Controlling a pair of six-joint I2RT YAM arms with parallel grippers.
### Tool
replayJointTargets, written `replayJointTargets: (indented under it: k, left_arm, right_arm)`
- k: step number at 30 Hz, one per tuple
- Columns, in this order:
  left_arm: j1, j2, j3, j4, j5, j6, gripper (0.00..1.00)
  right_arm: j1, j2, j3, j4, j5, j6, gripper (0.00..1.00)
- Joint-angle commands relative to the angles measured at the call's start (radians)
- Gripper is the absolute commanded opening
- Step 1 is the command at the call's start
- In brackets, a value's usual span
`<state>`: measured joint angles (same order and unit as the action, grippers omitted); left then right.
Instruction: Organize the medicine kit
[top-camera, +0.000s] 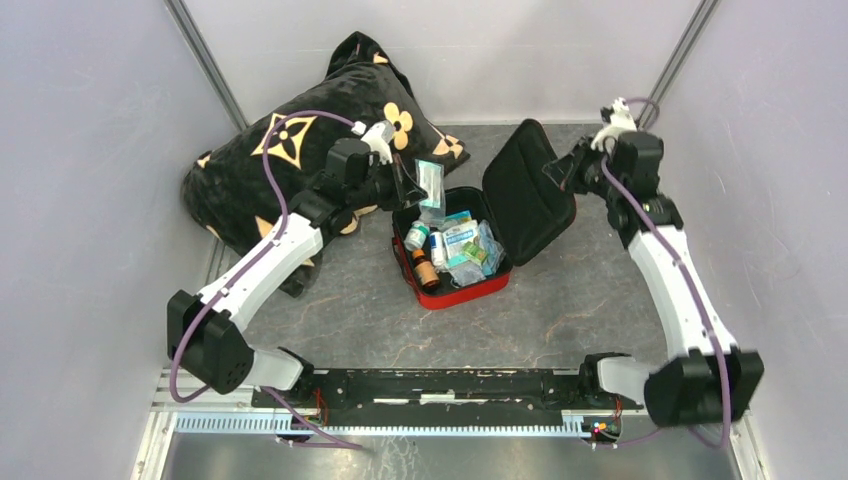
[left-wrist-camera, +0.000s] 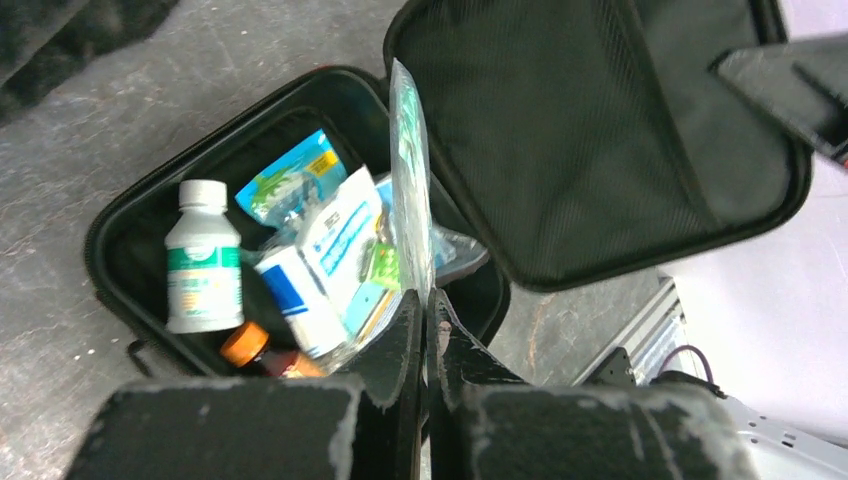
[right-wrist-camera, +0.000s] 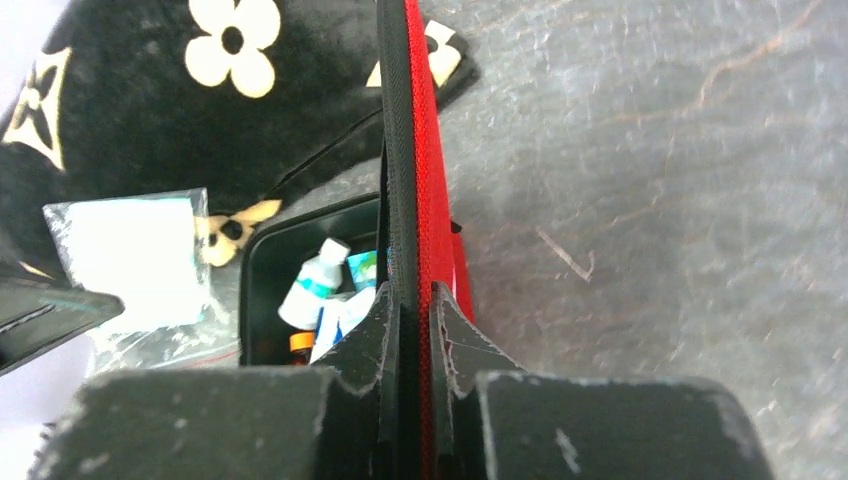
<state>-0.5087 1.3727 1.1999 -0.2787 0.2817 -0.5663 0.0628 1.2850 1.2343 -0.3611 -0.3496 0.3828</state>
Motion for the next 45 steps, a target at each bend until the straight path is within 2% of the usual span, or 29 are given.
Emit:
replayJointTargets:
  k: [1,5,10,17,21,28,37,45]
  left_arm:
    - [-0.043,0.029,0.121,-0.003,0.032,0.055,0.02]
    - [-0.112,0.08,0.239,-0.073,0.017,0.039,0.02]
    - [-0.169,0.146,0.381,-0.149,0.049,-0.049,0.02]
    - [-0.281,0.252,0.57,-0.24,0.057,-0.149,0.02]
    - [-0.309,0.269,0.594,-0.24,0.05,-0.228,0.02]
    - [-0.329,0.279,0.62,-0.244,-0.007,-0.402,0.02]
    - [-0.329,0.238,0.623,-0.323,-0.181,-0.575,0.02]
    - [-0.329,0.202,0.645,-0.423,-0.36,-0.609,0.02]
  right_arm:
    - [0.007,-0.214,-0.251,0.163,0.075,0.292,0.0]
    - [0.018,-0.435,-0.409,0.216,0.185,0.41,0.0]
    - [0.018,-0.507,-0.359,0.134,0.241,0.354,0.0]
    - [0.025,-0.468,-0.286,0.101,0.181,0.292,0.0]
    - [0.042,-0.442,-0.254,0.104,0.16,0.289,0.0]
    - [0.103,-0.409,-0.184,0.085,0.227,0.252,0.0]
    - [0.305,-0.306,-0.042,0.081,0.387,0.188,0.0]
    - [0.475,-0.242,0.027,0.059,0.534,0.126,0.0]
